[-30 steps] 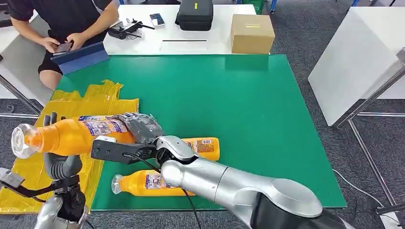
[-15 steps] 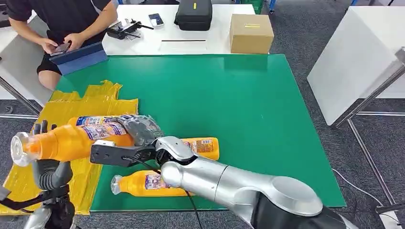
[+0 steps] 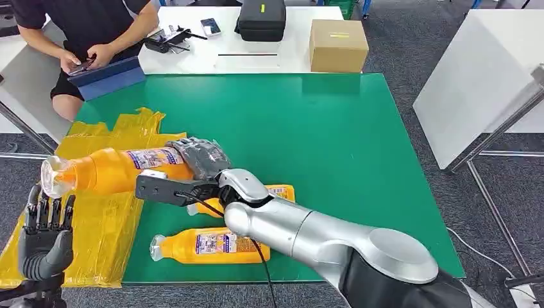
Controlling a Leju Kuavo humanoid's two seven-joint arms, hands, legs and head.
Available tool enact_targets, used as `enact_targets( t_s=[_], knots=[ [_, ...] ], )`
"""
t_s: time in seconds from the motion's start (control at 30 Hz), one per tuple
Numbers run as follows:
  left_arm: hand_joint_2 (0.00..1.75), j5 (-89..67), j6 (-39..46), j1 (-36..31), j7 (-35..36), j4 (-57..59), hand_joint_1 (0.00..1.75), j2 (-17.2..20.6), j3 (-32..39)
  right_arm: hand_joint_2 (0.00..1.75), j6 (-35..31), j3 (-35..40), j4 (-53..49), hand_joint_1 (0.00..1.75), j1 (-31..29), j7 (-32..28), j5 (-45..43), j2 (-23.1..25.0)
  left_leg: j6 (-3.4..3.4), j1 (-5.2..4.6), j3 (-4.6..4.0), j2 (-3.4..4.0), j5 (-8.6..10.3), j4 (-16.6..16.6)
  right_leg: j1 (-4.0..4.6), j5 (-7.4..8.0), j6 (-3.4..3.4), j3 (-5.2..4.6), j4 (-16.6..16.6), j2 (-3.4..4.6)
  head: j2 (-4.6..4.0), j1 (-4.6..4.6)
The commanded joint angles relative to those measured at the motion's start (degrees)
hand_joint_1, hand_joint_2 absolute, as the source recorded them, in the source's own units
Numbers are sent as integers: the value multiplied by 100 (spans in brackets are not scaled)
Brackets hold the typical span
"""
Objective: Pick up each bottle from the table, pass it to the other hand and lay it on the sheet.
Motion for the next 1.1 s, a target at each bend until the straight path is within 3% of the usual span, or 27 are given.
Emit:
enact_targets(
  t_s=[0.03,0.17,0.47,0.63,0.77,0.93,1.1],
  knots=[
    [175,-15,198,72,-466,-10,0,195,-649,175,-247,-401,787,175,-588,-368,-311,-20,-10,-3,5,-8,-6,7,-3,-11,-1,7,10,-15,0,0],
    [175,-111,146,-330,-401,150,0,53,-850,175,-119,-416,887,175,-507,-442,-290,-20,-6,-8,-1,-19,2,2,-7,-5,1,4,4,-23,0,0],
    [175,-295,101,-2456,64,1411,0,-944,-1726,175,-128,81,334,175,-115,-194,-305,-20,-7,-9,2,-57,15,-5,-7,-4,1,18,-6,-67,0,0],
    [175,-244,175,-3322,288,2044,0,-1006,-1940,175,-90,205,180,175,-5,-196,-239,-20,-13,-5,2,-55,12,3,-4,-6,1,19,-1,-64,0,-2],
    [175,-278,142,-3291,301,1989,0,-1074,-1979,175,-102,200,166,175,20,-213,-210,-20,-12,-6,9,-29,5,2,-5,-5,2,18,1,-39,0,-2],
    [175,-1458,273,-2491,937,854,0,-2224,-1643,175,-239,10,223,175,109,-177,-59,-20,-9,-8,17,-28,2,-3,-7,-9,5,27,-8,-38,0,-2],
    [175,-1644,135,-2340,1227,587,0,-2399,-1413,175,-308,-49,231,175,132,-143,-7,-20,-8,-5,-4,-5,-1,11,-3,-2,5,5,1,-15,0,0]
  ],
)
